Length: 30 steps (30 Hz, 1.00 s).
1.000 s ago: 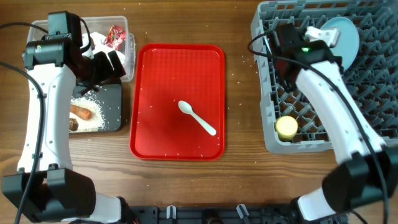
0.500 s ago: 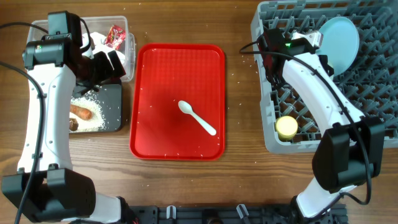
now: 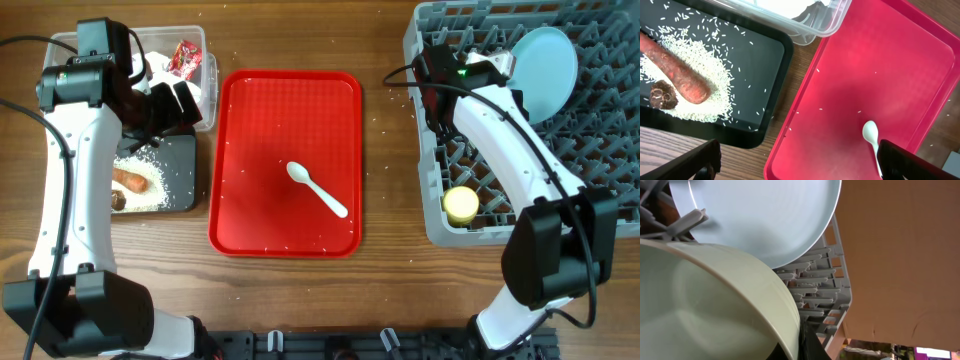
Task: Sort waste into correct bins and load items into the dishwasher rack
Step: 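Carry the mint bowl into the dish rack and release it, then grasp the white spoon on the red tray with the right gripper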
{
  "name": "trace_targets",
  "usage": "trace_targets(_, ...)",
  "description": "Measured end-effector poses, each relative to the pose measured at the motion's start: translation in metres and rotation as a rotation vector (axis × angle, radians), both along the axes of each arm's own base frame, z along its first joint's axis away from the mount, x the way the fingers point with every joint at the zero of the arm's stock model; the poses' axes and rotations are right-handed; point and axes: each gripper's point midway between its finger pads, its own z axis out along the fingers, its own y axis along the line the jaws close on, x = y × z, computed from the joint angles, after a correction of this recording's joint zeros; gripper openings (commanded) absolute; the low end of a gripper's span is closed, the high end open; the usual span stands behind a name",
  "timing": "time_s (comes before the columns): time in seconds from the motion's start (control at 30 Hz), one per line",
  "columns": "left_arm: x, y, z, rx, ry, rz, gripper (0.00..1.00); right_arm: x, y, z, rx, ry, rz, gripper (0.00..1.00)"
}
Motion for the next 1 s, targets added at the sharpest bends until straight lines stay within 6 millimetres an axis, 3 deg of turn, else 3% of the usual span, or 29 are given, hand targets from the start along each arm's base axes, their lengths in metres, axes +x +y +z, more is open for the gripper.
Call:
trace_targets(0.2, 0.0, 0.0, 0.0, 0.0, 0.0, 0.0, 1.0, -0.01, -0.006, -0.009, -0.146, 0.123, 0.042, 0.22)
trace_targets(0.37, 0.0, 0.0, 0.0, 0.0, 0.0, 0.0, 1.0, -0.01, 0.017, -0.014, -0.167, 0.184, 0.13, 0.31)
trace_targets(0.43, 0.0, 0.0, 0.0, 0.0, 0.0, 0.0, 1.0, -0.007, 0.036, -0.016, -0.167, 0.201, 0.193, 0.5)
trace_targets(0.5, 0.0, 0.0, 0.0, 0.0, 0.0, 0.0, 1.0, -0.007, 0.048, -0.018, -0.168, 0.224, 0.236, 0.59)
trace_targets(0.57, 0.0, 0.0, 0.0, 0.0, 0.0, 0.0, 1.0, -0.009, 0.057, -0.019, -0.176, 0.262, 0.273, 0.77)
trace_targets(0.67, 0.0, 0.0, 0.0, 0.0, 0.0, 0.0, 1.0, -0.015, 0.06, -0.021, -0.172, 0.307, 0.288, 0.89)
trace_targets(0.73, 0.0, 0.0, 0.0, 0.0, 0.0, 0.0, 1.0, -0.019, 0.064, -0.028, -0.122, 0.311, 0.285, 1.0)
trace_targets(0.83, 0.0, 0.0, 0.0, 0.0, 0.0, 0.0, 1.0, -0.023, 0.074, -0.032, 0.013, 0.285, 0.275, 1.0)
trace_targets(0.93, 0.0, 0.0, 0.0, 0.0, 0.0, 0.0, 1.0, -0.02, 0.105, -0.015, 0.3, 0.174, 0.301, 1.0)
trace_targets(1.0, 0.0, 0.0, 0.0, 0.0, 0.0, 0.0, 1.0, -0.008, 0.145, 0.006, 0.565, 0.049, 0.384, 1.0)
